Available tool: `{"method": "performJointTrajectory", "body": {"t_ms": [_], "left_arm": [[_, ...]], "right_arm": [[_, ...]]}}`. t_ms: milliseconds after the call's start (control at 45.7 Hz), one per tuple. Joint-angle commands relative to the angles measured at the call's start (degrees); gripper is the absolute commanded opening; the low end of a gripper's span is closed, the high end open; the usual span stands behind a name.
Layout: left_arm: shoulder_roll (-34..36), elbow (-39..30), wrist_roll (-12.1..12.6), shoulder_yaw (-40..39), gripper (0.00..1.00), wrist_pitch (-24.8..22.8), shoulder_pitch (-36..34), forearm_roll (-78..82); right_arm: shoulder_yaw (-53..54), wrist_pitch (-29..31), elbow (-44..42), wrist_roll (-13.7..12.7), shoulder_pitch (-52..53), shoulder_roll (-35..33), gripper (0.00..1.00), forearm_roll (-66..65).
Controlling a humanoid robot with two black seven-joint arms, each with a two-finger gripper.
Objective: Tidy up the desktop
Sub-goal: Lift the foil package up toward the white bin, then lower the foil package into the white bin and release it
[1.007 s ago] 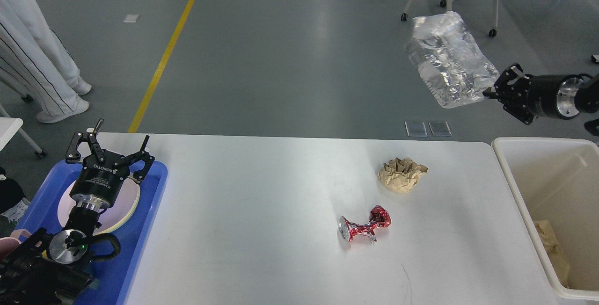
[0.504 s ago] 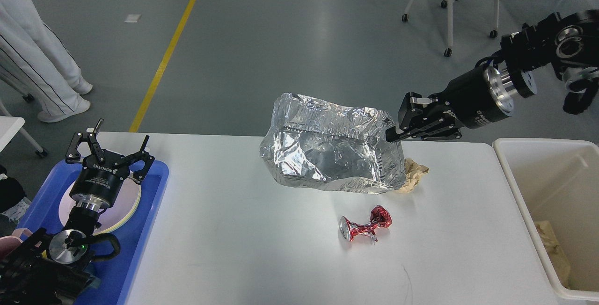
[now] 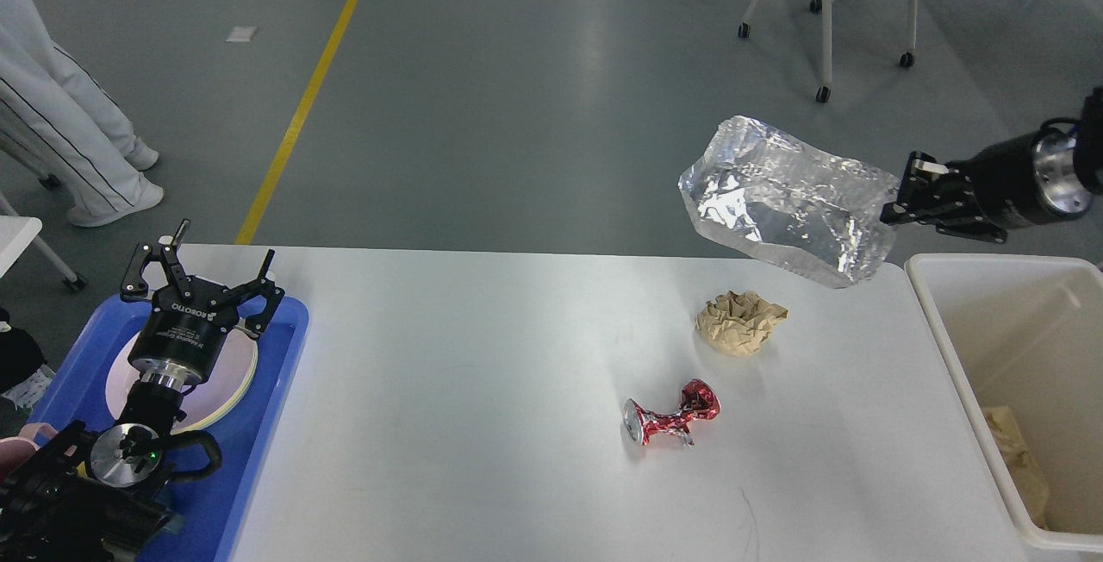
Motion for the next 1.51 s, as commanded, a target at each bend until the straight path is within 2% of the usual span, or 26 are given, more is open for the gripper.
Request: {"method": "performJointTrajectory", "body": {"t_ms": [0, 109, 241, 307, 438, 591, 613, 657, 679, 701, 723, 1117, 1379, 1489], "left_arm": [[0.0, -0.1, 0.0, 0.0, 0.98, 0.0, 0.0, 0.0], [0.0, 0.0, 0.0, 0.0, 0.98, 0.0, 0.0, 0.0], [0.0, 0.0, 0.0, 0.0, 0.98, 0.0, 0.0, 0.0], [0.0, -0.1, 0.0, 0.0, 0.98, 0.0, -0.1, 0.0], [0.0, -0.1, 0.0, 0.0, 0.98, 0.0, -0.1, 0.0], [0.0, 0.0, 0.0, 0.0, 0.98, 0.0, -0.1, 0.0], [0.0, 0.0, 0.0, 0.0, 0.98, 0.0, -0.1, 0.0], [0.0, 0.0, 0.0, 0.0, 0.98, 0.0, 0.0, 0.0], [0.0, 0.0, 0.0, 0.0, 0.98, 0.0, 0.0, 0.0], [0.0, -0.1, 0.0, 0.0, 0.98, 0.0, 0.0, 0.0], [0.0, 0.0, 0.0, 0.0, 0.98, 0.0, 0.0, 0.0], [0.0, 0.0, 0.0, 0.0, 0.98, 0.0, 0.0, 0.0], [0.0, -0.1, 0.0, 0.0, 0.98, 0.0, 0.0, 0.0], [0.0, -0.1, 0.0, 0.0, 0.98, 0.0, -0.1, 0.0]], "right_arm": [[0.9, -7.4, -12.7, 0.1, -11.7, 0.7, 0.0, 4.5], [2.2, -12.4, -23.6, 0.1, -22.1, 3.4, 0.0, 10.4], [2.7, -20.4, -39.7, -0.4, -37.4, 13.4, 0.0, 20.9], [2.4, -23.9, -44.8, -0.5, -43.2, 17.2, 0.0, 25.3], [2.5, -28.4, -46.0, -0.5, -46.5, 19.5, 0.0, 27.7], [2.6, -29.0, -45.8, -0.4, -46.6, 19.5, 0.0, 27.8], [2.6, -28.6, -45.8, -0.3, -46.6, 19.5, 0.08, 27.8], [2.4, -28.4, -45.7, -0.1, -46.6, 19.4, 1.0, 27.8], [2.3, -28.4, -45.7, 0.0, -46.6, 19.3, 1.0, 27.8], [2.2, -28.4, -45.7, 0.0, -46.6, 19.3, 0.96, 27.8], [2.1, -28.4, -45.7, 0.0, -46.6, 19.2, 1.0, 27.8], [2.3, -28.4, -45.3, 0.0, -43.8, 21.0, 1.0, 27.9], [1.4, -28.3, -29.0, 0.0, -28.0, 19.3, 1.0, 26.9], [-2.5, -27.9, -14.6, 0.0, -19.2, 15.3, 1.0, 26.6]]}}
